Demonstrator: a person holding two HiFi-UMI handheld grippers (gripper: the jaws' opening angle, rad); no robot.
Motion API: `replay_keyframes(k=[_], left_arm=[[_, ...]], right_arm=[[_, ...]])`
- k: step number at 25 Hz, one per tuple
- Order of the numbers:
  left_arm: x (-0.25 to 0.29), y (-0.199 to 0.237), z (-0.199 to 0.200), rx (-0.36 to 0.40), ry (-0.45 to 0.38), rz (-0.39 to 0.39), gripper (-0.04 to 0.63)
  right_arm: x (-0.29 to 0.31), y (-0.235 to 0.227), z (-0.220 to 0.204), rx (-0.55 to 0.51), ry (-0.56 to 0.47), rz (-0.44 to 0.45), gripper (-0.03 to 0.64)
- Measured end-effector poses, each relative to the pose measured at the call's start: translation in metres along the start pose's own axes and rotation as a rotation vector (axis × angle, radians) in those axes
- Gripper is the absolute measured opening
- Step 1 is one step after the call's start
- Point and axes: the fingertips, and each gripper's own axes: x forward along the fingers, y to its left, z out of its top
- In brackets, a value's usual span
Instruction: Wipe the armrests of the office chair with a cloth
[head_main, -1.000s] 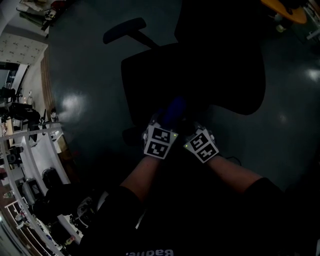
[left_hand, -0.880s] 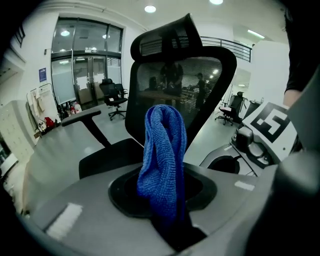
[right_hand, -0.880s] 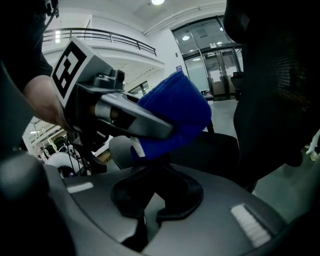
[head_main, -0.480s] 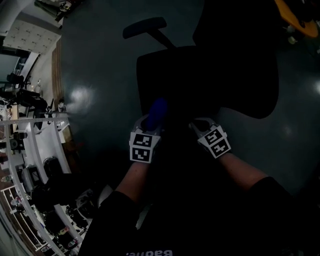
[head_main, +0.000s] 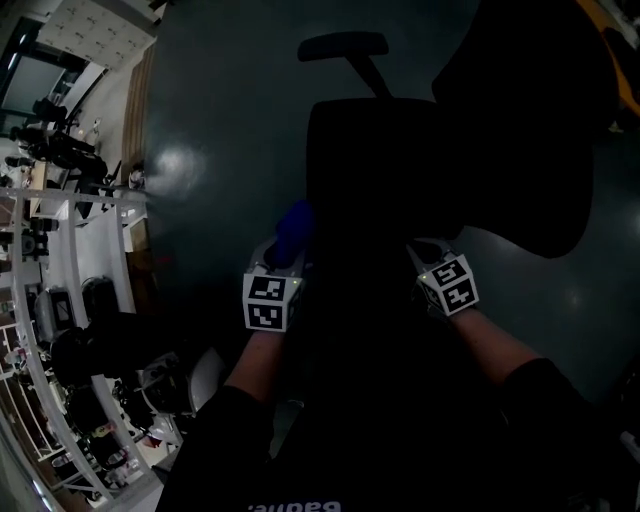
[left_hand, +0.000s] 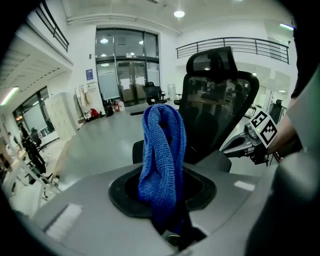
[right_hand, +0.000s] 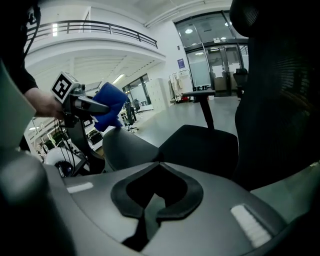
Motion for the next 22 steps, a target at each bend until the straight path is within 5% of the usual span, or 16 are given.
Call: replay_keyframes(k=[9, 14, 22], left_arm=[[-0.028, 0.040, -0.041, -0.047, 0.047, 0.088, 0.124], [-0.013, 0.014, -0.074, -0.061, 0.097, 0.040, 0.124], [-0.001, -0.033, -0.071, 0.012, 0.105, -0.057, 0.124]], right_arm=[[0.010, -0.008, 0.003, -0.008, 0.032, 0.000, 0.000], [0.014, -0.009, -0.002, -0.005, 0.045, -0.001, 0.000], [0.014, 0.001, 0.004, -0.022, 0.060, 0.013, -0.002]])
